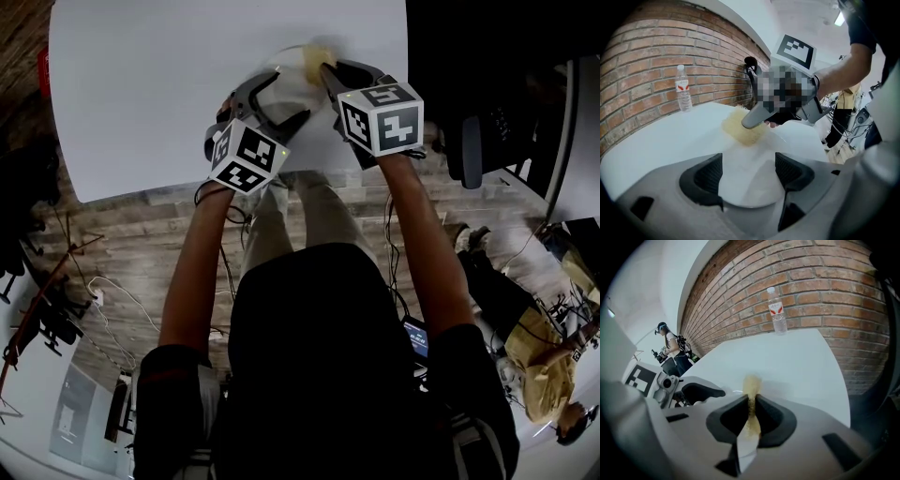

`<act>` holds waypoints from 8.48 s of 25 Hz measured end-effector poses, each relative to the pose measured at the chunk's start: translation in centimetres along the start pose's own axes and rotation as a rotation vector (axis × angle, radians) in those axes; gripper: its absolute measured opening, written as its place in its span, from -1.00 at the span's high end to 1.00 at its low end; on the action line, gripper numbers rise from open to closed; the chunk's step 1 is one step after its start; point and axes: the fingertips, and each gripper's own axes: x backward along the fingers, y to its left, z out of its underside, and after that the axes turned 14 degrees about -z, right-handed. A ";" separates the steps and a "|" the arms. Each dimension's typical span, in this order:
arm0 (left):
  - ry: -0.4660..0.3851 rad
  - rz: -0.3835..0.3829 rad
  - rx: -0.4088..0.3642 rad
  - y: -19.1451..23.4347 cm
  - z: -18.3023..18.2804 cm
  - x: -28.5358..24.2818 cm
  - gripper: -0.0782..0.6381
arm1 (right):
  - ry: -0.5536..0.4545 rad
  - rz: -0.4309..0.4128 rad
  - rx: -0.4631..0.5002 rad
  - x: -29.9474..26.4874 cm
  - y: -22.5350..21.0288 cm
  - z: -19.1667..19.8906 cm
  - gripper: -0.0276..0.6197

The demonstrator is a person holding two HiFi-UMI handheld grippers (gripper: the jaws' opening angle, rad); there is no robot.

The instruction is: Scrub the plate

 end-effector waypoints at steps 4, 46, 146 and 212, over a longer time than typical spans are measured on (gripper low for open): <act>-0.002 0.003 0.000 -0.3 0.0 -0.3 -0.16 | 0.000 0.016 0.002 0.8 -0.8 0.3 0.79; -0.003 0.000 0.003 0.0 -0.4 -0.7 -0.16 | 0.073 -0.090 0.029 -1.7 3.7 2.2 0.79; -0.009 -0.005 0.000 0.0 0.0 -0.5 -0.16 | 0.014 0.031 -0.059 3.4 -0.1 5.0 0.79; -0.529 -0.197 0.163 3.8 -16.1 30.0 0.73 | -0.498 0.069 0.298 16.0 26.7 -10.7 0.79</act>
